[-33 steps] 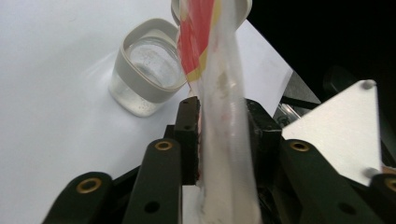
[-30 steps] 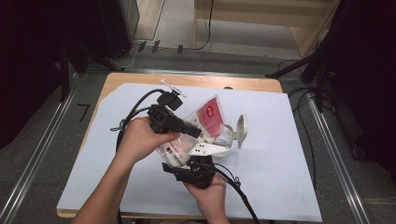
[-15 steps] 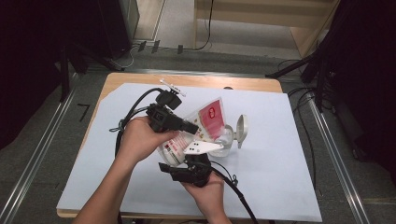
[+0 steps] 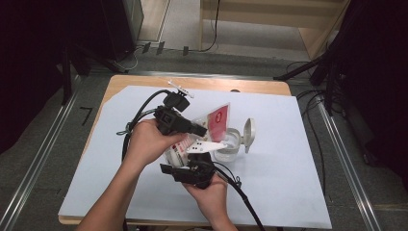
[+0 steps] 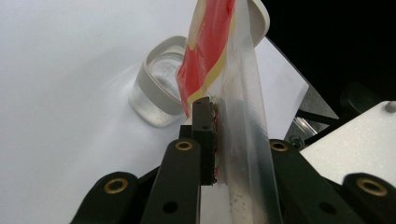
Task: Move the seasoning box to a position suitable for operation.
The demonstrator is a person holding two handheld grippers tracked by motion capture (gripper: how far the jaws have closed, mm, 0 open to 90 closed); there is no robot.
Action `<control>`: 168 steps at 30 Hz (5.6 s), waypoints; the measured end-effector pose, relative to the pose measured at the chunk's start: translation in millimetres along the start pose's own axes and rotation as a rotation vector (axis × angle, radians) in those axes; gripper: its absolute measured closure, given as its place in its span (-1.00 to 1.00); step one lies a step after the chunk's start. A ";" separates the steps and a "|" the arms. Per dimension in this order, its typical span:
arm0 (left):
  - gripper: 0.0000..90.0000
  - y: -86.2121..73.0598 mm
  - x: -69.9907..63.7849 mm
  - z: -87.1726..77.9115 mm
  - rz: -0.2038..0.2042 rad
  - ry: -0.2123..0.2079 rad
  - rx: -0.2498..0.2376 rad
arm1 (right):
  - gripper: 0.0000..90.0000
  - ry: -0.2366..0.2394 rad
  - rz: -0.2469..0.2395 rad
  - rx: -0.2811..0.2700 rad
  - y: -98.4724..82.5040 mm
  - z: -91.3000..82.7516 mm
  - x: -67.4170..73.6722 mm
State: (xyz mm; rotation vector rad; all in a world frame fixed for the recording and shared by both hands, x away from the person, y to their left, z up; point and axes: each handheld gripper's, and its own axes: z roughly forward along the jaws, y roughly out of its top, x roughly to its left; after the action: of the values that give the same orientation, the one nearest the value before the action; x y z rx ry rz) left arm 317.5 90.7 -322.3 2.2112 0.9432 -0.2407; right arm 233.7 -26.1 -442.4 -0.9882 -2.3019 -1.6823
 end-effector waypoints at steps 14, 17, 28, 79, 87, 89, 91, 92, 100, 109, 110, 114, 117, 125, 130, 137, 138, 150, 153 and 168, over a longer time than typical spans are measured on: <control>0.69 17.7 0.2 5.9 -0.026 -0.069 0.006 | 0.39 -0.001 0.062 -0.053 4.2 -6.8 -9.5; 0.69 16.3 -3.6 -1.3 -0.016 -0.049 -0.008 | 0.39 0.012 0.084 -0.066 2.8 -8.5 -10.0; 0.91 13.1 -6.7 -12.9 0.008 0.028 -0.004 | 0.36 0.015 0.058 -0.052 4.0 -7.6 -7.0; 0.90 25.8 -14.0 -8.0 0.150 0.070 -0.050 | 0.40 -0.028 0.002 -0.047 21.5 -7.9 5.5; 0.90 27.5 -10.4 -8.2 0.069 0.039 -0.062 | 0.40 0.000 0.008 -0.065 22.5 -8.6 3.7; 0.89 27.8 -9.8 -8.0 0.051 0.026 -0.063 | 0.40 0.005 0.007 -0.067 22.8 -8.8 3.2; 0.88 27.9 -9.3 -7.5 0.045 0.018 -0.072 | 0.40 0.006 0.006 -0.069 22.9 -8.9 2.9; 0.88 28.2 -9.3 -7.2 0.044 0.013 -0.074 | 0.40 0.008 0.006 -0.073 22.9 -9.1 2.7; 0.86 29.8 -12.5 -6.8 0.045 0.027 -0.082 | 0.40 0.014 0.000 -0.076 24.4 -10.7 0.1; 0.87 31.1 -13.7 -5.6 0.048 0.027 -0.091 | 0.32 0.012 -0.004 -0.082 24.9 -11.4 -0.3; 0.87 31.2 -13.4 -5.6 0.049 0.024 -0.089 | 0.39 0.008 -0.003 -0.080 24.8 -11.6 -0.1; 0.87 32.1 -13.4 -5.6 0.049 0.025 -0.082 | 0.41 0.004 0.006 -0.084 24.9 -12.7 -0.1; 0.86 32.3 -13.5 -5.3 0.047 0.021 -0.085 | 0.41 0.004 0.011 -0.084 25.0 -13.3 0.0; 0.88 34.8 -12.7 -4.5 0.037 0.017 -0.076 | 0.40 0.008 0.004 -0.084 25.4 -14.2 -0.4; 0.89 36.8 -11.4 -4.3 0.029 0.012 -0.064 | 0.40 -0.004 -0.020 -0.086 25.2 -13.8 -0.1; 0.89 40.5 -9.5 -3.3 0.035 0.005 -0.047 | 0.41 -0.010 -0.023 -0.080 26.0 -15.5 0.1; 0.89 39.8 -10.2 -3.0 0.034 0.000 -0.054 | 0.41 -0.011 -0.025 -0.081 25.9 -15.3 0.1; 0.89 38.6 -10.5 -3.4 0.051 0.006 -0.057 | 0.40 -0.019 -0.040 -0.081 24.5 -15.2 0.6; 0.89 37.2 -10.9 -3.9 0.044 0.004 -0.057 | 0.40 -0.018 -0.041 -0.082 23.7 -15.0 1.7; 0.86 39.9 -15.1 -5.7 0.047 0.021 -0.055 | 0.41 0.006 -0.040 -0.116 24.2 -13.9 0.1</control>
State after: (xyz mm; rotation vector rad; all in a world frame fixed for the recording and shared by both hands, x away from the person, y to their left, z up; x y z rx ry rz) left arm 333.7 66.8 -290.3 2.1868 0.8969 -0.1685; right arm 243.6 -34.4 -417.6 -0.9624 -2.2580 -1.8505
